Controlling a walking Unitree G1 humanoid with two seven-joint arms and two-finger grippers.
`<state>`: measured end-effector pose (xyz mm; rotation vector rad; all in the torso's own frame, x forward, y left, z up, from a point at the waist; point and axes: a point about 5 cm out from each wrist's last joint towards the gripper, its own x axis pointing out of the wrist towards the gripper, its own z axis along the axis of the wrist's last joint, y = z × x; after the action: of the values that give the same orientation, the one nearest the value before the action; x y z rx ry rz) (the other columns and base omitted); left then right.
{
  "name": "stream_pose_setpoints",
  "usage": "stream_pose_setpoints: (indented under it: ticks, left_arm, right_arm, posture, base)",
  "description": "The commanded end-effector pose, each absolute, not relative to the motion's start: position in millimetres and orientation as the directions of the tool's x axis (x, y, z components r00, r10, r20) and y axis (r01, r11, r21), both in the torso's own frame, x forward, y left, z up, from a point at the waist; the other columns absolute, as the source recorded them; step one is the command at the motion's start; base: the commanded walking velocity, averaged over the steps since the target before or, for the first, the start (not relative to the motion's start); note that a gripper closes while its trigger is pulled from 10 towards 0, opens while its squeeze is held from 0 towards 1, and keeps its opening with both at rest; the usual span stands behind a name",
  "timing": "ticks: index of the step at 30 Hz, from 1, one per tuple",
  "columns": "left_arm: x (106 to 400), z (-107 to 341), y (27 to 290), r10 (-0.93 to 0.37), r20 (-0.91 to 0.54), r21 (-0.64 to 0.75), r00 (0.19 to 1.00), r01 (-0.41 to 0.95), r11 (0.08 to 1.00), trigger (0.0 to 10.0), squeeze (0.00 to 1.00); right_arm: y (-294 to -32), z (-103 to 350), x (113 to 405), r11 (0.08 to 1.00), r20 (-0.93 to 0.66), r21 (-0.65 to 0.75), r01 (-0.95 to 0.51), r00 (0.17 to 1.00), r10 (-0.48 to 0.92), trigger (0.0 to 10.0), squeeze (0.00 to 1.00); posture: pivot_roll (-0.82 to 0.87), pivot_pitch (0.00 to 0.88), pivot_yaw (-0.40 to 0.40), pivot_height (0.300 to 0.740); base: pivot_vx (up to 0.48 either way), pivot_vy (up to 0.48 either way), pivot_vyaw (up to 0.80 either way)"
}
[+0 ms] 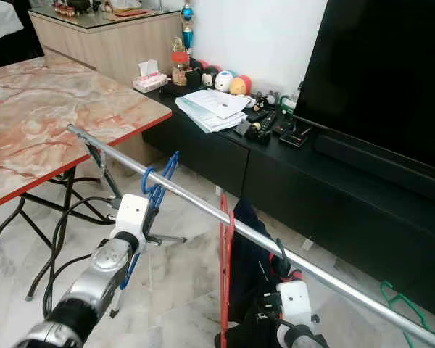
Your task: Hang hanger
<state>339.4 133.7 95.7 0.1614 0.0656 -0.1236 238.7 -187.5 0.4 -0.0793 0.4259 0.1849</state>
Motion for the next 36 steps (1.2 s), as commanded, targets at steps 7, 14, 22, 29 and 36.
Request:
stream_pose_setpoints:
  ticks: [7, 14, 22, 29, 36]
  left_arm:
    - [300.3, 73.6, 131.4, -0.201, -0.146, 0.200, 0.969, 0.228, 0.953, 0.5, 0.00]
    - [272.1, 61.5, 148.7, -0.100, -0.212, 0.181, 0.972, 0.139, 0.974, 10.0, 0.00]
    - [251.3, 60.4, 162.4, -0.002, -0.247, 0.133, 0.969, 0.036, 0.990, 10.0, 0.00]
    - [250.0, 63.2, 160.6, -0.005, -0.264, 0.112, 0.964, 0.036, 0.993, 10.0, 0.00]
    - [250.7, 64.0, 160.6, -0.008, -0.276, 0.100, 0.961, 0.037, 0.994, 10.0, 0.00]
  right_arm:
    - [-200.0, 2.0, 245.2, 0.982, -0.403, -0.077, -0.172, 0.906, 0.127, 10.0, 0.00]
    - [-203.4, 1.8, 247.9, 0.982, -0.400, -0.083, -0.169, 0.908, 0.122, 10.0, 0.00]
    - [-210.1, -1.7, 247.4, 0.984, -0.412, -0.094, -0.153, 0.905, 0.101, 10.0, 0.00]
    - [-207.5, -4.0, 247.4, 0.986, -0.412, -0.088, -0.140, 0.906, 0.092, 10.0, 0.00]
    - [-215.2, -8.6, 237.5, 0.989, -0.424, -0.092, -0.117, 0.903, 0.067, 10.0, 0.00]
  posture:
    - [0.04, 0.000, 0.001, 0.740]
    - [0.04, 0.000, -0.003, 0.740]
    - [0.07, 0.000, -0.015, 0.740]
    - [0.08, 0.000, -0.006, 0.740]
    - [0.06, 0.000, 0.008, 0.740]
  base:
    - [0.000, 0.000, 0.00]
    - [0.000, 0.000, 0.00]
    - [0.000, 0.000, 0.00]
    - [0.000, 0.000, 0.00]
    - [0.000, 0.322, 0.00]
